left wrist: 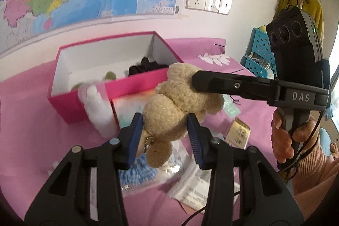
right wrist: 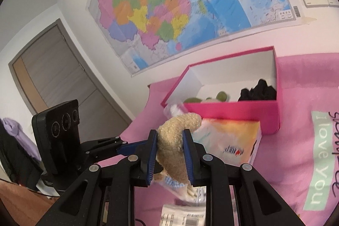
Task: Organize soft objects
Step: 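Lift the beige teddy bear into the pink box and open the left tool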
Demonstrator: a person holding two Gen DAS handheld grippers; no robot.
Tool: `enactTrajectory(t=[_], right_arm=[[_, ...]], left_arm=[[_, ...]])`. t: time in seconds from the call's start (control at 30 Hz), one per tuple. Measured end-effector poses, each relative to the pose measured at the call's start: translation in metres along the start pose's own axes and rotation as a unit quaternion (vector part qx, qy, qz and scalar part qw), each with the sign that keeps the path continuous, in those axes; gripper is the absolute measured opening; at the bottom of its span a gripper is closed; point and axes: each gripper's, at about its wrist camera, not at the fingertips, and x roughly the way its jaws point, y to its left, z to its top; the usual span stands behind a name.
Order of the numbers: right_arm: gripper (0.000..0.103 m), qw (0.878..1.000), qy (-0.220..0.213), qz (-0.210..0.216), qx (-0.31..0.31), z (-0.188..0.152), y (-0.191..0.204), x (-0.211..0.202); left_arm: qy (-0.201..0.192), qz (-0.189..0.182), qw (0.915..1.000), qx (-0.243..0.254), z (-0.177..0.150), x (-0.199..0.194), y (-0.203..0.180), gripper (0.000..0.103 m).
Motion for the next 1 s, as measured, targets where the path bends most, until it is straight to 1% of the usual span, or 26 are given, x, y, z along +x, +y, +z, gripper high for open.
enactTrajectory(t=[0.13, 0.23, 0.53, 0.83, 1.0], right_arm=[[0.023, 1.0, -0.018, -0.006, -0.002, 0.017, -0.006, -0.003], [0.023, 0.999, -0.033, -0.014, -0.005, 0.029, -0.011, -0.004], [0.023, 0.998, -0.06, -0.024, 0.009, 0.064, -0.033, 0.001], [0.023, 0.996, -0.07, -0.037, 0.033, 0.088, -0.059, 0.019], [0.024, 0.995, -0.062, -0.049, 0.053, 0.093, -0.078, 0.037]], left_arm=[[-0.01, 0.011, 0.9998, 0.016, 0.02, 0.008, -0.002, 0.045], [-0.015, 0.019, 0.9994, 0.026, 0.035, 0.016, 0.004, 0.045], [-0.026, 0.047, 0.9979, 0.035, 0.067, 0.042, 0.018, 0.044], [-0.002, 0.07, 0.9972, 0.025, 0.097, 0.075, 0.031, 0.041], [0.024, 0.093, 0.9953, 0.013, 0.101, 0.101, 0.039, 0.041]])
